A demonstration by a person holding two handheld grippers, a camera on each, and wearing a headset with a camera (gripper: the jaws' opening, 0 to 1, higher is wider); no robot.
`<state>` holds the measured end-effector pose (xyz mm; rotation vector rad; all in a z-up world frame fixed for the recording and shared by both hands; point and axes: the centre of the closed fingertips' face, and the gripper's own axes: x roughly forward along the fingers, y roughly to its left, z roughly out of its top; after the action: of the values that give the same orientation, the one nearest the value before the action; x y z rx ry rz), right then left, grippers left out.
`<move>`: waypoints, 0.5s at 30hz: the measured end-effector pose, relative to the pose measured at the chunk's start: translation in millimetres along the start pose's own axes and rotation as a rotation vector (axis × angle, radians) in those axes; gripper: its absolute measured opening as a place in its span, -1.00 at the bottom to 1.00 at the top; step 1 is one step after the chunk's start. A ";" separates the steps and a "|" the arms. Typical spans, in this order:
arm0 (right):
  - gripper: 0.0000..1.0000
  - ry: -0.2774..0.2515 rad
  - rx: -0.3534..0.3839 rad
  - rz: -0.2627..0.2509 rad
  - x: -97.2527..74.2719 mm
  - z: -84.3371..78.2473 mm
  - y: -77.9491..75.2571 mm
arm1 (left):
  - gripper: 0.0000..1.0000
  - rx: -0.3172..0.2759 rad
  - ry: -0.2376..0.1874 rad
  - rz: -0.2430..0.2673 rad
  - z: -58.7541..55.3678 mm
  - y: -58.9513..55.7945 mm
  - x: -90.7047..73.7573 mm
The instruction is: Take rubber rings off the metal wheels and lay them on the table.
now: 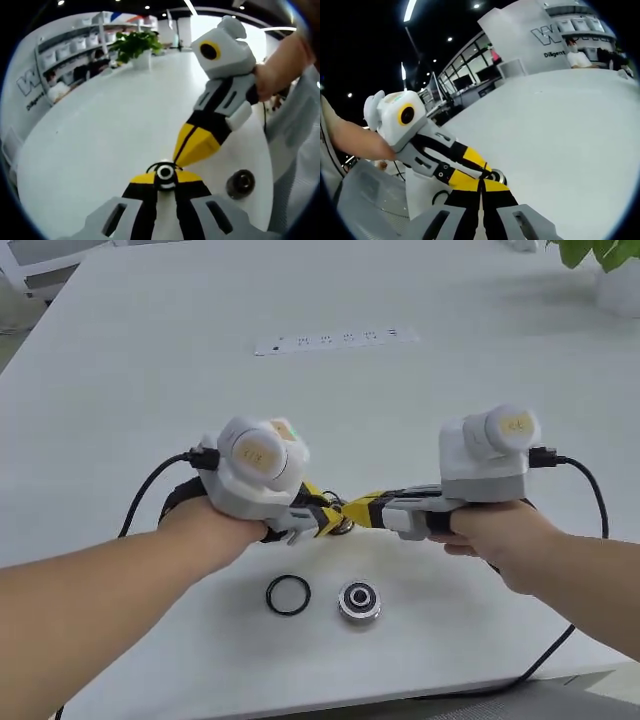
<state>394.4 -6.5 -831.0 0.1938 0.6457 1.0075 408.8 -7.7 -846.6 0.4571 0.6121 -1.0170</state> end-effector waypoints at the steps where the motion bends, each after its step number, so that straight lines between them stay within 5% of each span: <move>1: -1.00 0.000 0.000 -0.005 -0.2 -0.2 -0.8 | -0.73 -0.002 0.001 -0.001 0.1 -0.6 -0.3; 15: -1.00 -0.011 -0.001 -0.020 -4.6 4.1 -2.9 | -0.62 -0.001 -0.033 -0.018 10.1 -5.8 -12.3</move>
<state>397.2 -11.3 -827.1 0.1922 0.6358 0.9870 401.5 -8.7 -831.4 0.4339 0.5881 -1.0393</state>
